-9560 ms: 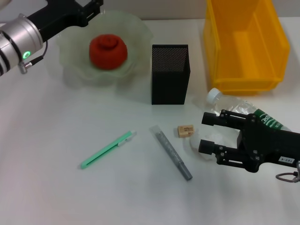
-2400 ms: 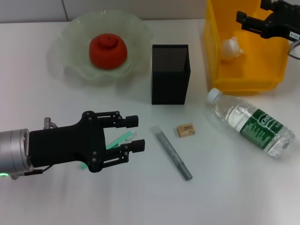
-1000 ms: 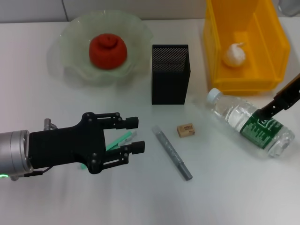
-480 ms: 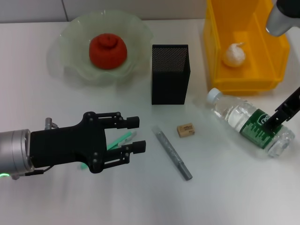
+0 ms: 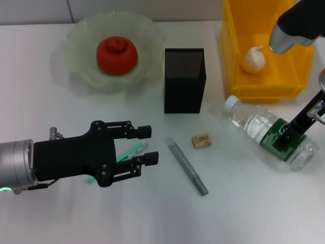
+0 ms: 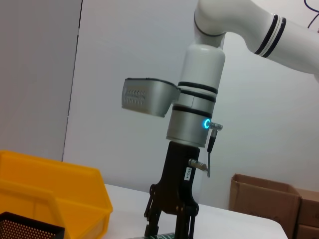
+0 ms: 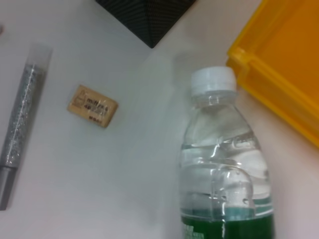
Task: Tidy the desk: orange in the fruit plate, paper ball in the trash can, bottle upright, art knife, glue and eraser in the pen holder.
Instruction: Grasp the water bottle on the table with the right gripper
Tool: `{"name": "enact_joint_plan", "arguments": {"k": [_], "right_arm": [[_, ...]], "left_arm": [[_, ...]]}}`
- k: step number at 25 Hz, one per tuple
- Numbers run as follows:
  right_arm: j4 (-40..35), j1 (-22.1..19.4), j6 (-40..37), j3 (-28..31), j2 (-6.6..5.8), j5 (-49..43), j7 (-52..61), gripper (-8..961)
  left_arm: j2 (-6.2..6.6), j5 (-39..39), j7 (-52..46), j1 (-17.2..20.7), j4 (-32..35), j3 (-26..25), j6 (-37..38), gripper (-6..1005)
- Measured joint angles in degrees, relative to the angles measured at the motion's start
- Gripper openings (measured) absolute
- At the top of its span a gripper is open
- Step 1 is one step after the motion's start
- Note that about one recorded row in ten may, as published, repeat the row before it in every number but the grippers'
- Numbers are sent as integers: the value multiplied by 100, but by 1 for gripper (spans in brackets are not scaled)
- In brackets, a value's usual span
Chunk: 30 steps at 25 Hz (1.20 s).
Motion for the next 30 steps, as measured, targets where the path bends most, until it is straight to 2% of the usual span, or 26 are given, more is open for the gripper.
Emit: {"name": "enact_joint_plan", "arguments": {"k": [12, 30], "right_arm": [[605, 105, 372, -219, 10, 23, 4, 823], [771, 112, 706, -306, 14, 204, -51, 805]], "left_arm": [[0, 0, 0, 22, 0, 0, -2, 527], [0, 0, 0, -9, -80, -26, 1, 527]]}}
